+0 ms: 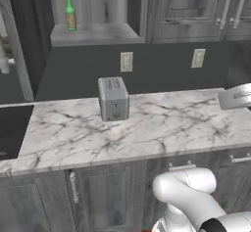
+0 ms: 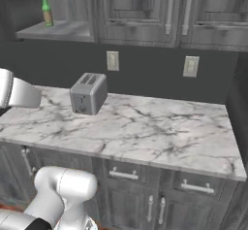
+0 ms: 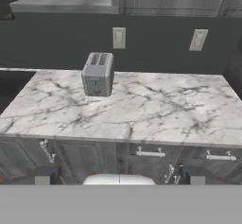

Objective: Get the candle and the beer from the cabinet and move them to the dining counter.

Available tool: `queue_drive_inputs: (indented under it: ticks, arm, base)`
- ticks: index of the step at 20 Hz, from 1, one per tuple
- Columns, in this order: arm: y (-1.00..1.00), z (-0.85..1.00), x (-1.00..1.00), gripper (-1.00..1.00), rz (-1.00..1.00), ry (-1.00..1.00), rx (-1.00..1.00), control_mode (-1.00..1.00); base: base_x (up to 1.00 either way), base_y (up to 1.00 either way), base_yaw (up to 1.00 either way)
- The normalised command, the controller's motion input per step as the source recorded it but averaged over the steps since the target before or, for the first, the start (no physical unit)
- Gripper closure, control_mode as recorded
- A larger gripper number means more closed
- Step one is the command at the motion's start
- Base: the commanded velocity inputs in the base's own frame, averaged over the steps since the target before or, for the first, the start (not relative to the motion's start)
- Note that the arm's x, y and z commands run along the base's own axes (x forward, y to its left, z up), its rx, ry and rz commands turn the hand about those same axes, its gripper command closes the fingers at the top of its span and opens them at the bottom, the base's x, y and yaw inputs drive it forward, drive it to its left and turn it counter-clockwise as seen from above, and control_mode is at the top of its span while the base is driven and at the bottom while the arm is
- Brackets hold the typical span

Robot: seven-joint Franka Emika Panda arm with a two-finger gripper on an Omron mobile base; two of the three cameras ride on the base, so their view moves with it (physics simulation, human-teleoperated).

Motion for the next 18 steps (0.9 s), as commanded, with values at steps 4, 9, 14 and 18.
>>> queue_drive_inputs:
  ticks: [4,9,14,18]
  arm:
    - [0.00,0.00,0.00,-1.00,0.00,0.00,0.00,1.00]
    - [0.00,0.00,0.00,-1.00,0.00,0.00,0.00,1.00]
    - [0.00,0.00,0.00,-1.00,0.00,0.00,0.00,1.00]
    - [0.00,0.00,0.00,-1.00,0.00,0.00,0.00,1.00]
  base:
    - [0.59,0.20,0.00]
    - [0.18,0.58,0.00]
    - [0.06,0.32,0.16]
    - [0.41,0.02,0.27]
